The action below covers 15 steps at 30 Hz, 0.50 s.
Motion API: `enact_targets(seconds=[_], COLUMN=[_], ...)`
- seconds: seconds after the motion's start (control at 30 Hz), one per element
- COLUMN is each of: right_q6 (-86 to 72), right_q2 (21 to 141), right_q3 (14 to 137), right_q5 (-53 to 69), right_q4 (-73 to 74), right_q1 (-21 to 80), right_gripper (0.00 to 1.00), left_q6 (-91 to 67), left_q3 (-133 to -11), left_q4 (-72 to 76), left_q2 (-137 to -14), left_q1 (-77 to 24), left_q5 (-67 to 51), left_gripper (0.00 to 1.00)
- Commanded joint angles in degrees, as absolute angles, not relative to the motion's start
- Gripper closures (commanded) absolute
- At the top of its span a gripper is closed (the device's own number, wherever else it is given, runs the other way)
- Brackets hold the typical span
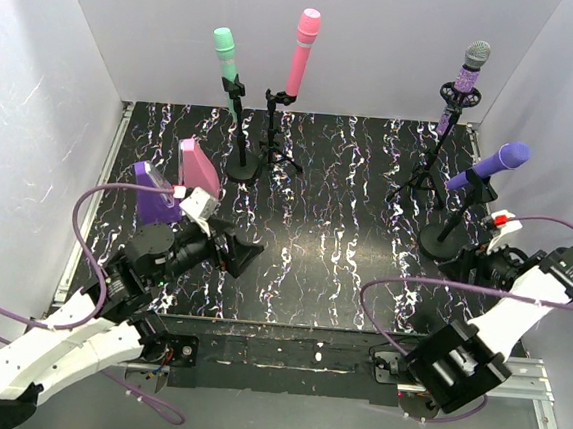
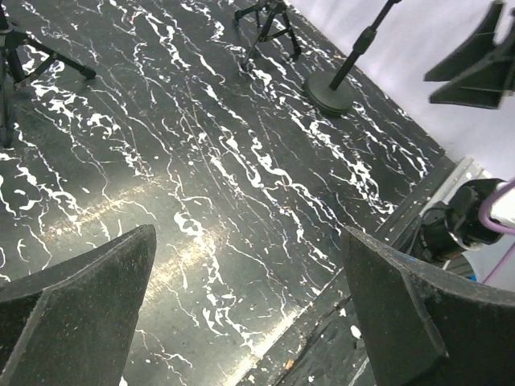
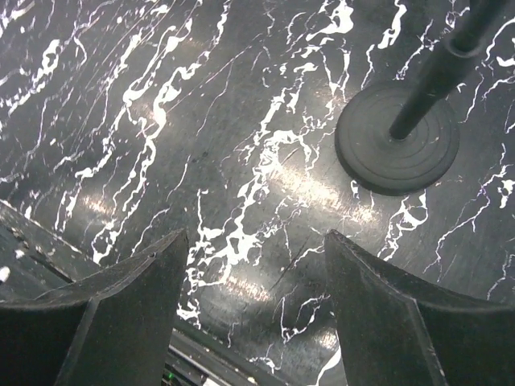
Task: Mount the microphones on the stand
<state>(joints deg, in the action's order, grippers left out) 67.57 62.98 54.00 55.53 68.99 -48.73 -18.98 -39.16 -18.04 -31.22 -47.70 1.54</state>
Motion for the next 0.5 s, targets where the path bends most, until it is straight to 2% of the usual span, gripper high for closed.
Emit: enact_targets(seconds=[0.0, 0.17, 0.33, 0.47], right_q6=[75.3, 70.2, 43.3, 28.2], right_q2=[54.6, 47.3, 41.5, 43.8], right_q3=[52.7, 52.7, 53.0, 55.4], right_q5=[54.9, 55.8, 49.9, 37.9], right_q4=[82.4, 83.2, 66.5, 55.8], right_q1=[-48.3, -40.1, -16.0, 5.9], right_gripper=[0.25, 0.24, 0.25, 0.26], left_q6=[-17.2, -18.0, -19.2, -19.3], left_q3=[-42.1, -43.2, -45.6, -48.2], left_q4=[-17.8, -17.4, -19.2, -20.9], left_q2=[-33.8, -35.9, -38.3, -39.5], left_q1=[-47.5, -47.5, -47.5, -47.5], left_q5=[4.0, 4.4, 6.5, 8.7], left_gripper=[0.02, 0.02, 0.02, 0.02])
